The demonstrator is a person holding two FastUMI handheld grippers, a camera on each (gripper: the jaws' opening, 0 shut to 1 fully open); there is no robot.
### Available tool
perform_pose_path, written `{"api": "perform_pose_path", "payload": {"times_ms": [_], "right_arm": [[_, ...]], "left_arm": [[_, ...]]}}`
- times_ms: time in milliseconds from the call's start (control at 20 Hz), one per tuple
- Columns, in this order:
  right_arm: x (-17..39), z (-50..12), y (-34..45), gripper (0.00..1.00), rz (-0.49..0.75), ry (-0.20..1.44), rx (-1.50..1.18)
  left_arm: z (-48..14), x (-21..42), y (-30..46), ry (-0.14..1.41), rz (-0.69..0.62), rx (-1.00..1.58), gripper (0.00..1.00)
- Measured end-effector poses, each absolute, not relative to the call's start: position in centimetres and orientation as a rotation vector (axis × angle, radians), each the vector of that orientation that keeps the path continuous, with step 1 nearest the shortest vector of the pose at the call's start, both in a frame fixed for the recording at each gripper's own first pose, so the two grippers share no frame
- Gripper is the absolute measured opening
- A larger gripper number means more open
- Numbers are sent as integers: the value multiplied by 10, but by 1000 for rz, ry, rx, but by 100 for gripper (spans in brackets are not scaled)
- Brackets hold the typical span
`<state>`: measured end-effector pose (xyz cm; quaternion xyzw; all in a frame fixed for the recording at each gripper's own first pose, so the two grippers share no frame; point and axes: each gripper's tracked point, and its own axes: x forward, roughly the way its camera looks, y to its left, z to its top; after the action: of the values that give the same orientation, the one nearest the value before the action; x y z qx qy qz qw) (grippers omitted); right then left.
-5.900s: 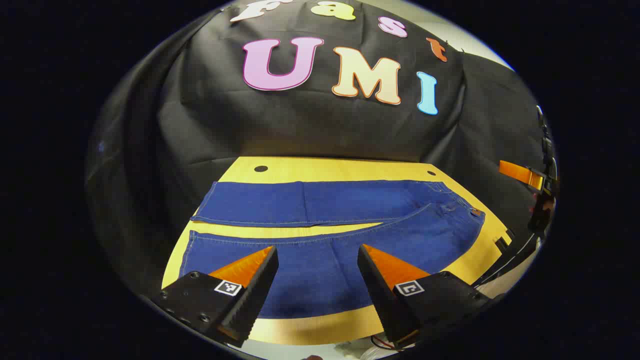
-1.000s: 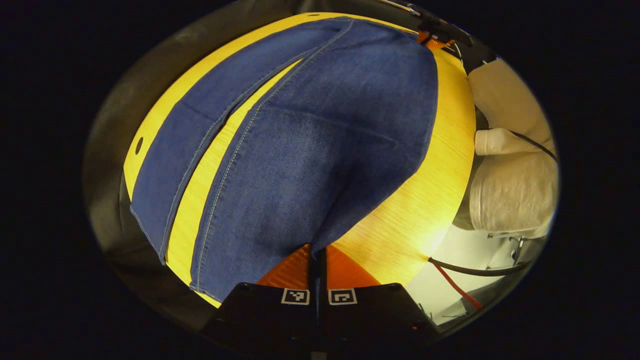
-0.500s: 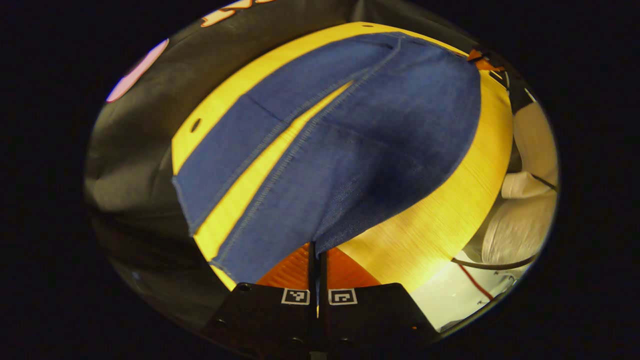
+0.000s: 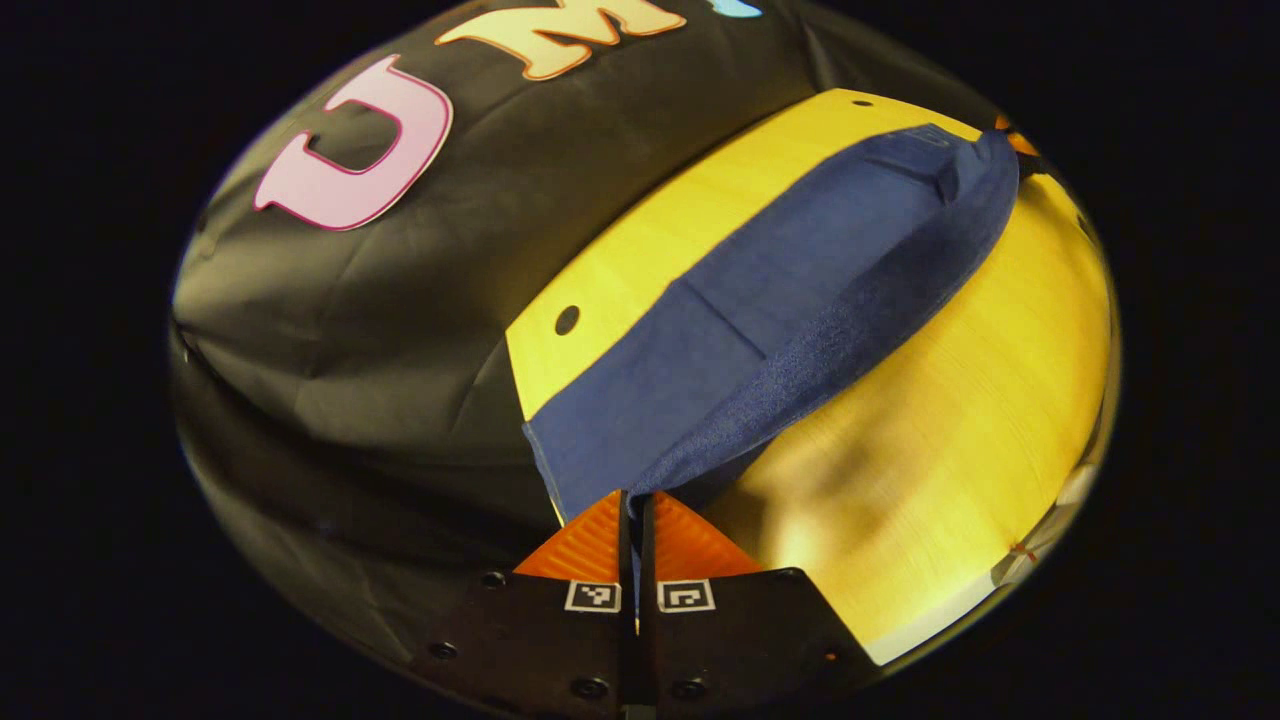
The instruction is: Grasp the waist and the cuffs of the jeans and fold them to make the two legs overlap; first hold the waist and fold one-third of the jeans toward the cuffs, then hold the cuffs and fold the remaining one-third in the same direction to finish folding.
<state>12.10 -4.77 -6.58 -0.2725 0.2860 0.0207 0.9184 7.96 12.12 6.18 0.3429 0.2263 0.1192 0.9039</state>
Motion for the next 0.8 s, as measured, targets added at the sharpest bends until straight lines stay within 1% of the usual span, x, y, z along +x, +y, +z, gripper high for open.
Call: {"api": "perform_pose_path", "payload": {"times_ms": [100,150,200,250,300,450,500,550,650,700,800], "right_arm": [[158,-51,-49,2,13,552,-546],[180,-47,-50,0,-5,537,-545],[201,-46,-50,2,-25,531,-540],[221,-50,-50,0,-40,532,-528],[242,-57,-51,2,-53,533,-521],[294,-97,-62,0,-75,576,-498],[303,-111,-66,0,-75,612,-485],[310,-123,-67,5,-68,642,-468],[319,-140,-69,0,-56,675,-429],[323,-144,-69,2,-54,678,-414],[325,-148,-67,3,-49,686,-380]], "left_arm": [[81,104,136,457,285,749,0],[89,119,140,457,299,771,0],[97,136,146,460,320,786,0],[103,155,153,463,345,797,0],[108,175,158,463,359,808,0],[101,230,166,478,373,830,0],[92,246,168,490,368,838,0],[83,259,168,502,360,845,0],[68,277,171,530,342,852,0],[65,281,173,534,345,856,0],[61,285,174,525,350,849,0]]}}
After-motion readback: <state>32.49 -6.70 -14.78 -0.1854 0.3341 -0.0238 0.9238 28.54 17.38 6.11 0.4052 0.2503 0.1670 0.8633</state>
